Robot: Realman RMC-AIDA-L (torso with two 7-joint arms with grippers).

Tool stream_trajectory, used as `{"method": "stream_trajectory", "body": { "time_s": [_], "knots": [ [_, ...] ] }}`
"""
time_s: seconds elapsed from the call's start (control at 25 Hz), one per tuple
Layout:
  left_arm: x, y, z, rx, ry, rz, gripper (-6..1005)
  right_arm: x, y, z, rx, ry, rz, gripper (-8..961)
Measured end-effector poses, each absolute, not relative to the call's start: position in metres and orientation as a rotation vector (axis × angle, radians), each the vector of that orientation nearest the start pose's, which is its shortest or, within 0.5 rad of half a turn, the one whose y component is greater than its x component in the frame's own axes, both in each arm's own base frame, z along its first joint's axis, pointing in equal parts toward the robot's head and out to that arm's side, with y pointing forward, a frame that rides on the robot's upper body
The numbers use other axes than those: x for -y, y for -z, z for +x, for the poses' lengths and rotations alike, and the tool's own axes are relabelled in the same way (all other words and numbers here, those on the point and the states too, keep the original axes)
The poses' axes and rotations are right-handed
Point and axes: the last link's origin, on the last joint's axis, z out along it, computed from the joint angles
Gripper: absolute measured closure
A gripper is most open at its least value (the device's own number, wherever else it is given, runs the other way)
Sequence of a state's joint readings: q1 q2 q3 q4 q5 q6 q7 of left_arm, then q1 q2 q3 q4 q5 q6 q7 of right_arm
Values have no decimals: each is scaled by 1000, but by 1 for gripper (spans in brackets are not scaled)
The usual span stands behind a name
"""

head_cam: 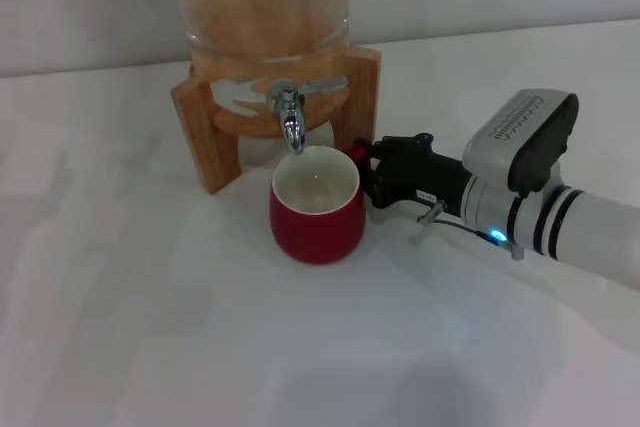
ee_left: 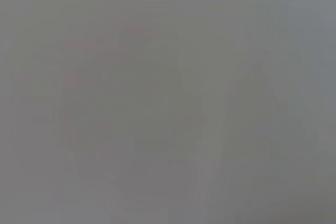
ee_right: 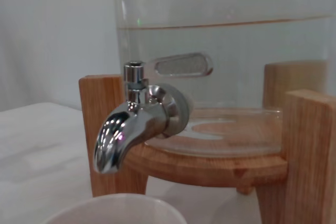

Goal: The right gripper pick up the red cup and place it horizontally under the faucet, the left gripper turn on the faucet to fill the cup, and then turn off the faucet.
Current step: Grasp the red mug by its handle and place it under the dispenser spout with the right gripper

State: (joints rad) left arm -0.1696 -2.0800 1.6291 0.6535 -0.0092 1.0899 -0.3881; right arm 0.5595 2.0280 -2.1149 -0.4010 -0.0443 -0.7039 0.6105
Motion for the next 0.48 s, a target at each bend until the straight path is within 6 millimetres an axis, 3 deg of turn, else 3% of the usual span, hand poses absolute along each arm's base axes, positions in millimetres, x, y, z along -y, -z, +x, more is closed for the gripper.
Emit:
{"method": "stream_trajectory", "body": {
  "time_s": [0.48],
  "knots": [
    [-323,-33,-290,444,985,-1554,125,-374,88,251,-592,-577,-2254,759]
  ]
}}
